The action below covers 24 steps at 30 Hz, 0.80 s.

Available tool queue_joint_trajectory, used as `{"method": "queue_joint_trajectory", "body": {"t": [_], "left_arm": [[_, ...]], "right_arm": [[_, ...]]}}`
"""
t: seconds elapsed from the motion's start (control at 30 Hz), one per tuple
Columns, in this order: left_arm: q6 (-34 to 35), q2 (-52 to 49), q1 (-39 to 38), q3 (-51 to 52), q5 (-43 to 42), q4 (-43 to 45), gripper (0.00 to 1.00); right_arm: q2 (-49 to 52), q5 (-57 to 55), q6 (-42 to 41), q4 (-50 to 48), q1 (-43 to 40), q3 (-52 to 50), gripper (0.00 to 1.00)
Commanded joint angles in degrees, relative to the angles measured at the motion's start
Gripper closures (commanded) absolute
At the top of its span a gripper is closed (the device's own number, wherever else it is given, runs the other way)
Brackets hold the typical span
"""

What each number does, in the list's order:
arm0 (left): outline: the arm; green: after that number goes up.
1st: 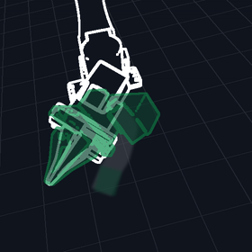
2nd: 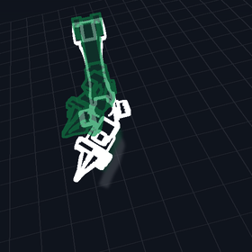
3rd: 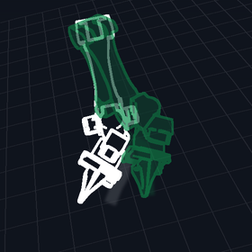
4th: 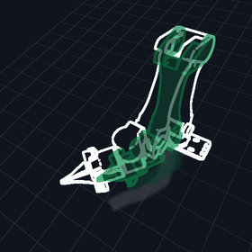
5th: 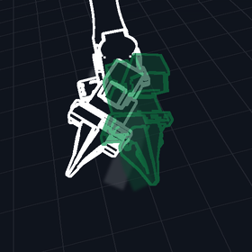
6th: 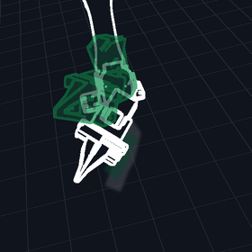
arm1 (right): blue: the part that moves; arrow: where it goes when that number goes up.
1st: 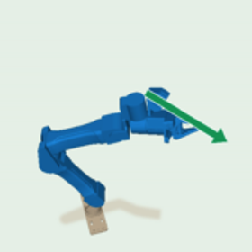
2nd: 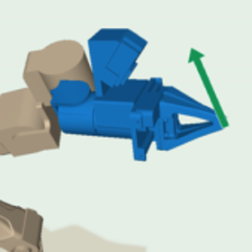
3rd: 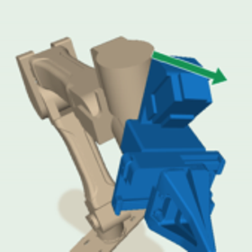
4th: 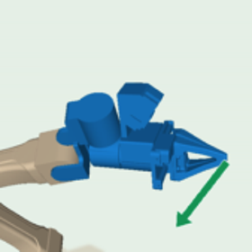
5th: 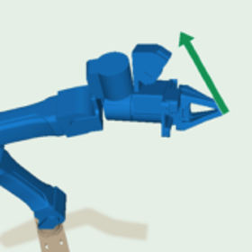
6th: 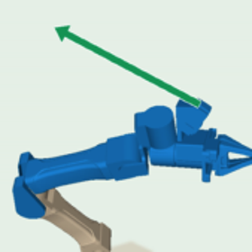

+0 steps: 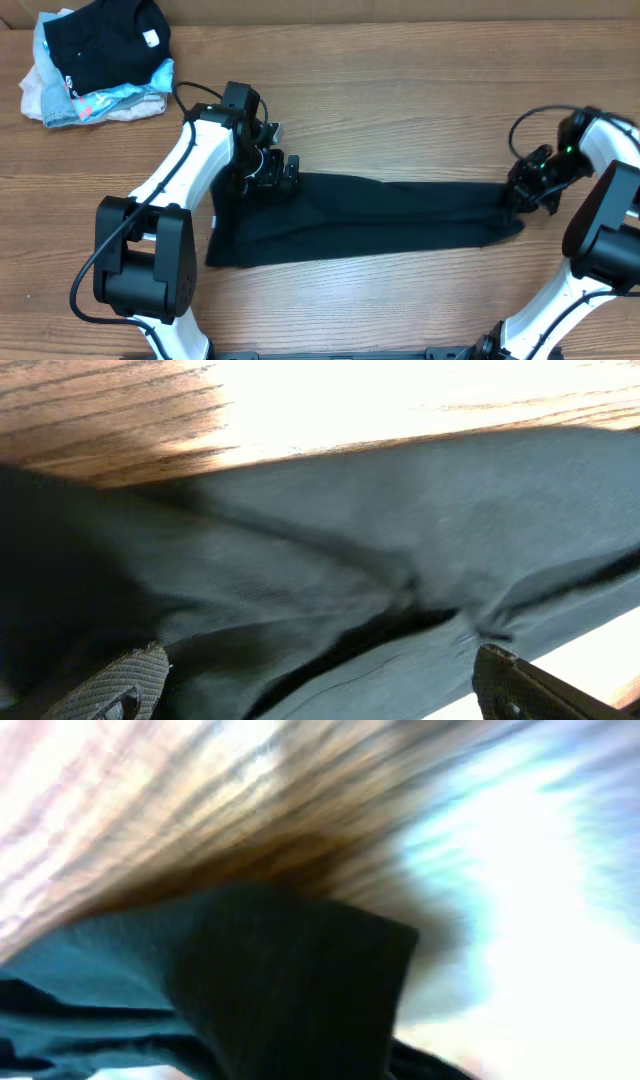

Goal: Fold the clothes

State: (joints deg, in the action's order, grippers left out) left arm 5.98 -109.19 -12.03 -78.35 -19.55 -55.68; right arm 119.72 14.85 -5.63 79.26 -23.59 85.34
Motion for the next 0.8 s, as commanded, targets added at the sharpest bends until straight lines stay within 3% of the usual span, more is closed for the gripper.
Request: {"method": "queue_joint_trajectory", "body": {"t": [0.0, 0.27, 0.77], "left_arm": [[-0.83, 0.46, -0.37, 0.35, -0.83, -0.09, 0.0], [-0.83, 0.46, -0.37, 0.35, -0.83, 0.33, 0.0], [-0.83, 0.46, -0.37, 0.35, -0.81, -0.02, 0.0]], "right_arm": [[-1.33, -6.27, -5.81, 3.8, 0.0, 8.02, 0.96], [-7.85, -6.01, -6.16, 8.13, 6.47, 11.47, 0.96], [-8.17, -5.73, -6.71, 5.66, 33.55, 5.92, 0.96]]}}
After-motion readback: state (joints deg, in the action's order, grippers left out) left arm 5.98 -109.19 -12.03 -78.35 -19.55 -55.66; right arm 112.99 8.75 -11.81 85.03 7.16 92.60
